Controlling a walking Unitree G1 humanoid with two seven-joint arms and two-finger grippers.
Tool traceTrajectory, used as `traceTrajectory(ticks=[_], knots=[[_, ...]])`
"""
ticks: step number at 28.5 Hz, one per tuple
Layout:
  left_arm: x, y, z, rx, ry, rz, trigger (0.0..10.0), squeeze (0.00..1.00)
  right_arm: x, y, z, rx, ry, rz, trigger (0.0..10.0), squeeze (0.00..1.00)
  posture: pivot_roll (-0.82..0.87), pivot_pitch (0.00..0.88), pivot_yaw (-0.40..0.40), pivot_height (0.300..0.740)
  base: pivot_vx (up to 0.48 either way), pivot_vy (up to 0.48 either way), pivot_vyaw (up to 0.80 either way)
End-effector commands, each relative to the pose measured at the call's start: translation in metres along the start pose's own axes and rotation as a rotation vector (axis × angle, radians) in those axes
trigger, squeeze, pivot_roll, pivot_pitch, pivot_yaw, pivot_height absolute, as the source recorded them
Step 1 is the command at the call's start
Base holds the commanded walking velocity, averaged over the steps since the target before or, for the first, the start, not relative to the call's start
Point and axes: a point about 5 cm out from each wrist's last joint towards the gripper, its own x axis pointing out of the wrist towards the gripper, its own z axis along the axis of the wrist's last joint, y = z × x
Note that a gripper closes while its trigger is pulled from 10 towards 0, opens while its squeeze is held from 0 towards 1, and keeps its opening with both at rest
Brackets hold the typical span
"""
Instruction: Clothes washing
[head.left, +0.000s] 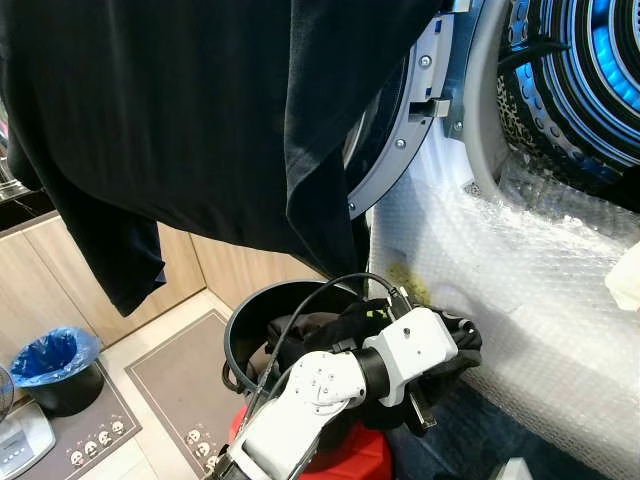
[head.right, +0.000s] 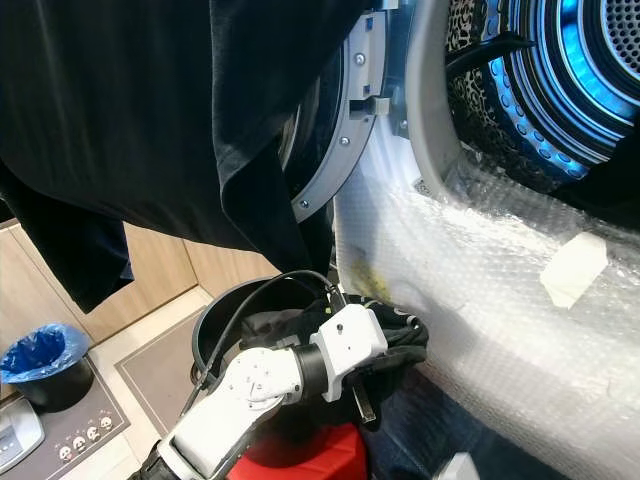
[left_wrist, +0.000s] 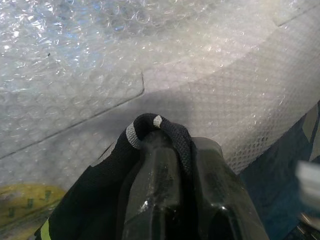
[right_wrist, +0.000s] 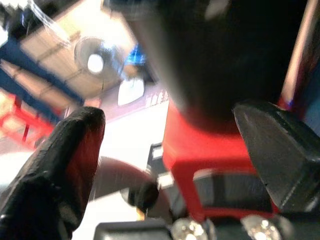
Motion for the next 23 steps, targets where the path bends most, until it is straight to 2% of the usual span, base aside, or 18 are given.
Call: traceTrajectory(ticks=[1,6,9,17,23], knots=[[0.003,-0.001,0.008,0.026,-0.031,-0.013,10.0,0.0,0.0,-0.002,0.012,0.003,-0.056,-0.024,10.0,0.0,-0.15,0.0,0.063,0.74,0.0,0.0,0.0],[0.003,-0.001,0.008,0.025,-0.031,-0.011,10.0,0.0,-0.002,-0.007,0.042,0.04,-0.208,-0.083,10.0,0.0,-0.14,0.0,0.058,0.74,0.0,0.0,0.0],[0.003,0.0,0.007,0.025,-0.027,-0.003,10.0,0.0,-0.002,-0.001,0.052,0.048,-0.228,-0.064,10.0,0.0,-0.14,0.0,0.055,0.74,0.0,0.0,0.0],[0.003,0.007,0.005,0.034,-0.009,0.049,10.0,0.0,0.011,0.017,0.066,0.017,-0.233,-0.025,10.0,0.0,-0.13,0.0,0.048,0.74,0.0,0.0,0.0],[0.005,0.011,0.007,0.037,-0.017,0.085,10.0,0.0,0.032,0.024,0.071,-0.006,-0.204,-0.124,10.0,0.0,-0.13,0.0,0.044,0.74,0.0,0.0,0.0]])
